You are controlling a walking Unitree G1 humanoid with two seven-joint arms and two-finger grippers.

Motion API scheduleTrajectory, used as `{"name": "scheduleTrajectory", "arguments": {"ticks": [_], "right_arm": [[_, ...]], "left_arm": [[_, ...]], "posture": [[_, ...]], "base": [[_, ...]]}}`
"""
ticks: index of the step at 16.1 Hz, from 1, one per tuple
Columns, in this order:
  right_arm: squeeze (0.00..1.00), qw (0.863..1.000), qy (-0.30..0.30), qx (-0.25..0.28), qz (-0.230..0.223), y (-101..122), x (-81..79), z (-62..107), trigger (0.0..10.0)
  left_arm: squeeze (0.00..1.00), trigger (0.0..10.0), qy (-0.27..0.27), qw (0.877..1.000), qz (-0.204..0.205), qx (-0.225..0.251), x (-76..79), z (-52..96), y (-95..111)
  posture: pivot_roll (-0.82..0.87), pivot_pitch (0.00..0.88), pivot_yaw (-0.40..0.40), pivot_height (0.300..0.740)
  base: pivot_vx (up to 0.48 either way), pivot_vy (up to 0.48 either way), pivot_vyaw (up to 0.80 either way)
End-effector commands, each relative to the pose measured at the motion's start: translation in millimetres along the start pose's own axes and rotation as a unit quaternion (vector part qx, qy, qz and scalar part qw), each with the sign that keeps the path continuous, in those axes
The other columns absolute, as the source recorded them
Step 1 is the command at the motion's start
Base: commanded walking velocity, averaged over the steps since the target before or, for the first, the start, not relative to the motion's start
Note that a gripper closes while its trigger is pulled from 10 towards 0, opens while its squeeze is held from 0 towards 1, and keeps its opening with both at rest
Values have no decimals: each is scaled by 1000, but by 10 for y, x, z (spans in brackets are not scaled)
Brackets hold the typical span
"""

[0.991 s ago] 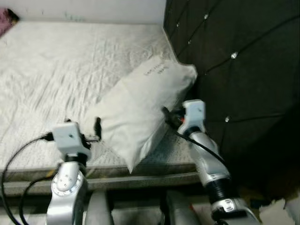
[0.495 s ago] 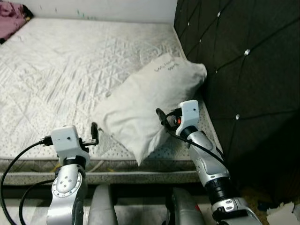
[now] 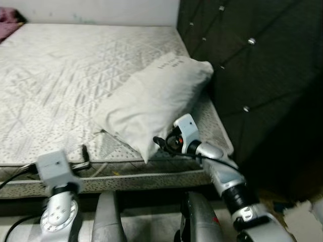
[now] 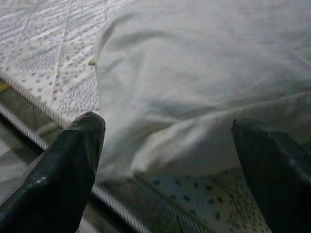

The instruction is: Clean up the room

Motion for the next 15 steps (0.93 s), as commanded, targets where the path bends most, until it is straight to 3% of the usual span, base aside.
{"name": "scheduleTrajectory", "arguments": {"ticks": [1,3,5,10,15], "right_arm": [[0,1000,25,-7,5,83,-56,-21,10000],[0,997,49,-59,17,19,-150,-33,10000],[0,995,49,-84,-4,-59,-217,-64,10000],[0,996,47,-66,-43,-78,-394,-175,10000],[0,993,35,-86,-72,-128,-386,-181,10000]], "left_arm": [[0,10000,4,1000,-4,9,-13,7,54],[0,10000,10,1000,-11,5,-62,10,58],[0,10000,10,1000,-13,3,-69,16,66],[0,10000,12,1000,-20,-9,-100,120,41],[0,10000,8,1000,-21,-9,-82,119,67]], "posture": [[54,0,-41,571],[60,0,-39,571],[69,0,-34,571],[111,0,-45,557],[103,0,-31,532]], "base": [[0,0,0],[0,0,0],[0,0,0],[0,0,0],[0,0,0]]}}
Point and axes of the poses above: a point about 5 cm out from each wrist's last joint towards the gripper, its own z axis pointing back from the gripper into the wrist, its own y axis along the axis of the wrist's last joint, x = y × z, the point moved 1 cm from there along -z, pointing out of the wrist towards the gripper, and after that the axes turned 13 degrees about -z, right-handed, at the moved point
